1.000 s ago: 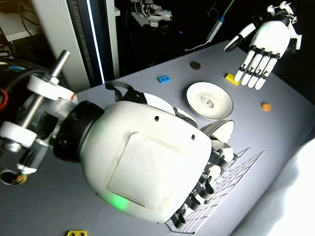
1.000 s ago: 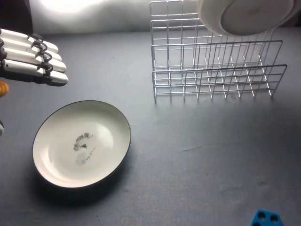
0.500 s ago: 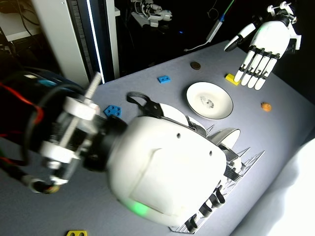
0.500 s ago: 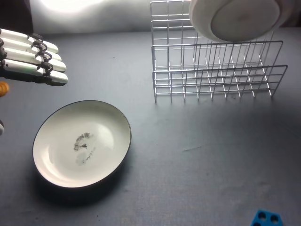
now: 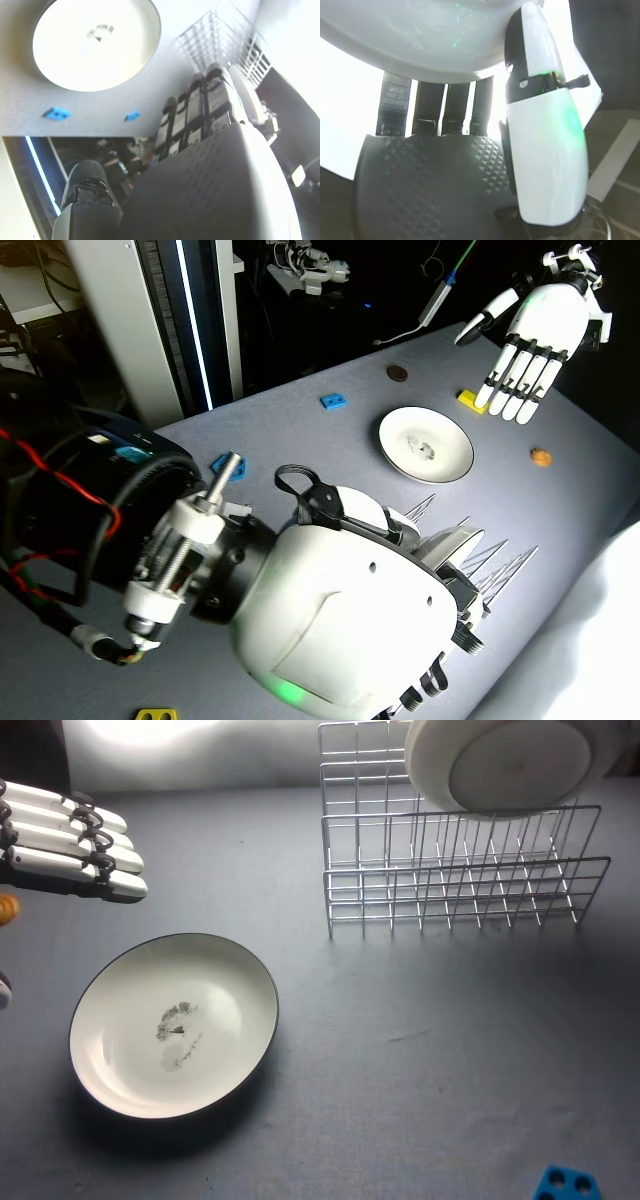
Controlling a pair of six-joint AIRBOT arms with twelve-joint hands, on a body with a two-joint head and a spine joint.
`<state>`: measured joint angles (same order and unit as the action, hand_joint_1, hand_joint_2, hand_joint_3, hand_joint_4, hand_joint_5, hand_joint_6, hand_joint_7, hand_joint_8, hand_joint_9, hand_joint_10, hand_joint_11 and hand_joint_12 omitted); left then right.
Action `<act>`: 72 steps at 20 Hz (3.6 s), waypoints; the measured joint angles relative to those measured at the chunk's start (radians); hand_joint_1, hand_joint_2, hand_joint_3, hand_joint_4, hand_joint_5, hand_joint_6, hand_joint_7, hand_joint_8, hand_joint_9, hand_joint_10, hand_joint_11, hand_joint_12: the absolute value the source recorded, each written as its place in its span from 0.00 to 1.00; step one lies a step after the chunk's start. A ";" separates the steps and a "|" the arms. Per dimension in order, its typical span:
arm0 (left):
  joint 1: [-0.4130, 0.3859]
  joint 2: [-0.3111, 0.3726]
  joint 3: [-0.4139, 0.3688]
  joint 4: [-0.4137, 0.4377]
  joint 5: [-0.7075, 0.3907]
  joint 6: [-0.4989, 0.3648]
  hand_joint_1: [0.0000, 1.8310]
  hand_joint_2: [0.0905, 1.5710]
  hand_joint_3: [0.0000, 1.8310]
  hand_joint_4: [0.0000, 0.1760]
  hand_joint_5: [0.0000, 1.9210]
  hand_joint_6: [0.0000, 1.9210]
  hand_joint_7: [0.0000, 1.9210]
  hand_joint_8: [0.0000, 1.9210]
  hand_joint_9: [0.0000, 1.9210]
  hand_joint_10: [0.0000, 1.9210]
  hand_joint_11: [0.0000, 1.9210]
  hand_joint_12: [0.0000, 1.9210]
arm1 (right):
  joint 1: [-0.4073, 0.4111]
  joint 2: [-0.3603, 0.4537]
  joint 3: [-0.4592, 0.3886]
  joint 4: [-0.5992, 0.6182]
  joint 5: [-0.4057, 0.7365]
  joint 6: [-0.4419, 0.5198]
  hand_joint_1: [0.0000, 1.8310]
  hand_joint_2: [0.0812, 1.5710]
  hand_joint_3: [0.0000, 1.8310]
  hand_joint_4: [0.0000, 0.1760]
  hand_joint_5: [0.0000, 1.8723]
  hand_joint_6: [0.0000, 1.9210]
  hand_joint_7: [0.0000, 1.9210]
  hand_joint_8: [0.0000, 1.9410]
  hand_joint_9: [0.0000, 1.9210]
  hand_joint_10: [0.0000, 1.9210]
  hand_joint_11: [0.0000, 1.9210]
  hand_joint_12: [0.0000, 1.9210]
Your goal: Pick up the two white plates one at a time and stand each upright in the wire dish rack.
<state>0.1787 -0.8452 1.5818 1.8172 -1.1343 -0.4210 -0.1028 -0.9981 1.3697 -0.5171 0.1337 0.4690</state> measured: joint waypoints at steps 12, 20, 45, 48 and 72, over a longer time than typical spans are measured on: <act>0.000 -0.003 0.008 -0.002 -0.008 0.000 0.00 0.71 0.00 0.00 0.00 0.00 0.00 0.00 0.00 0.00 0.00 0.00 | -0.065 -0.074 0.054 0.024 0.044 0.001 0.66 0.70 0.00 0.10 0.51 0.57 0.53 0.44 0.61 0.00 0.41 0.44; 0.000 -0.019 0.020 -0.001 -0.010 0.000 0.00 0.71 0.00 0.00 0.00 0.00 0.00 0.00 0.00 0.00 0.00 0.00 | -0.109 -0.089 0.091 0.065 0.079 -0.023 0.67 0.69 0.00 0.04 0.52 0.56 0.54 0.43 0.62 0.01 0.42 0.45; 0.303 -0.039 -0.114 -0.095 0.154 0.161 0.00 0.71 0.00 0.00 0.00 0.00 0.00 0.00 0.00 0.00 0.00 0.00 | -0.152 -0.109 0.114 0.114 0.147 -0.066 0.64 0.63 0.00 0.00 0.46 0.01 0.50 0.00 0.49 0.00 0.29 0.44; 0.323 -0.042 -0.114 -0.093 0.162 0.166 0.00 0.71 0.00 0.00 0.00 0.00 0.00 0.00 0.00 0.00 0.00 0.00 | -0.154 -0.110 0.114 0.115 0.154 -0.069 0.63 0.64 0.00 0.00 0.46 0.00 0.48 0.00 0.47 0.00 0.27 0.46; 0.394 -0.070 -0.051 -0.116 0.227 0.167 0.00 0.71 0.00 0.00 0.00 0.00 0.00 0.00 0.00 0.00 0.00 0.00 | -0.087 -0.083 0.103 0.109 0.184 -0.091 0.56 0.66 0.00 0.00 0.34 0.00 0.36 0.00 0.33 0.00 0.10 0.57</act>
<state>0.5728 -0.9150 1.5311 1.7008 -0.9077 -0.2539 -0.1898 -1.0809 1.4723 -0.4076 0.3180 0.3779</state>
